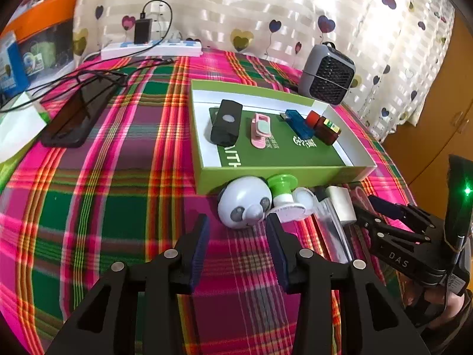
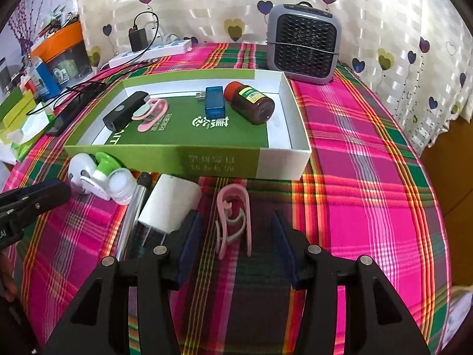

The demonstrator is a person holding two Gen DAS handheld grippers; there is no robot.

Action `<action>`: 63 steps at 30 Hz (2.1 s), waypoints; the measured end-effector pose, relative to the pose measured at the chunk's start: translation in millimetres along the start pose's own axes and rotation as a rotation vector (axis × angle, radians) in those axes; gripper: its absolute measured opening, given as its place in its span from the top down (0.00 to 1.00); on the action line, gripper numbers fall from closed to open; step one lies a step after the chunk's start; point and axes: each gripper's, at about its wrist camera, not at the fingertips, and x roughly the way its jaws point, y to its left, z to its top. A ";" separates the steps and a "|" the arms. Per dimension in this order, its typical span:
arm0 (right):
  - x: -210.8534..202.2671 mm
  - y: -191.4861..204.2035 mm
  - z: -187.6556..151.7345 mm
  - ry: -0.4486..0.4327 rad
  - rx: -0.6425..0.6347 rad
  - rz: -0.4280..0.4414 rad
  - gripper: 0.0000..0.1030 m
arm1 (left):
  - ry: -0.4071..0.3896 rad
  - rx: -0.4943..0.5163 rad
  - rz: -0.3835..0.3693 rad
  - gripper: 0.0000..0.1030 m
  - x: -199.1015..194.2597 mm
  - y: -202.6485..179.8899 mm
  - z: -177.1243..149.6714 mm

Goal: Organize rigid objects
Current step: 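Move the left tool to the white panda-face object while the right tool approaches the pink hook clip, then close the left tool on the panda-face object while the right tool grips the pink hook clip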

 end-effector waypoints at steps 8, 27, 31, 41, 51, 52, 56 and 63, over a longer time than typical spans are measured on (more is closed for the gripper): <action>2.5 -2.2 4.3 -0.003 -0.001 0.003 0.52 | 0.026 0.061 0.032 0.63 12.2 -8.4 7.3; 2.4 -3.0 4.8 -0.002 -0.004 0.006 0.52 | 0.027 0.054 0.045 0.63 19.4 -9.8 12.1; 2.4 -3.2 4.8 -0.002 -0.004 0.006 0.52 | 0.024 0.061 0.053 0.63 18.7 -10.4 10.5; 2.2 -3.9 4.5 -0.003 -0.004 0.006 0.52 | 0.017 0.035 0.038 0.67 16.1 -5.1 9.6; 1.3 -7.1 5.8 -0.009 0.028 -0.001 0.64 | 0.012 0.028 0.035 0.67 15.5 -3.2 9.2; 1.3 -7.0 5.8 -0.009 0.027 -0.003 0.66 | 0.012 0.028 0.034 0.67 15.5 -3.0 9.2; 1.4 -6.1 5.9 -0.011 0.021 -0.001 0.76 | 0.012 0.028 0.034 0.67 15.4 -3.4 9.3; 1.0 -7.1 5.8 -0.012 0.026 0.003 0.76 | 0.011 0.027 0.036 0.67 15.4 -2.8 9.1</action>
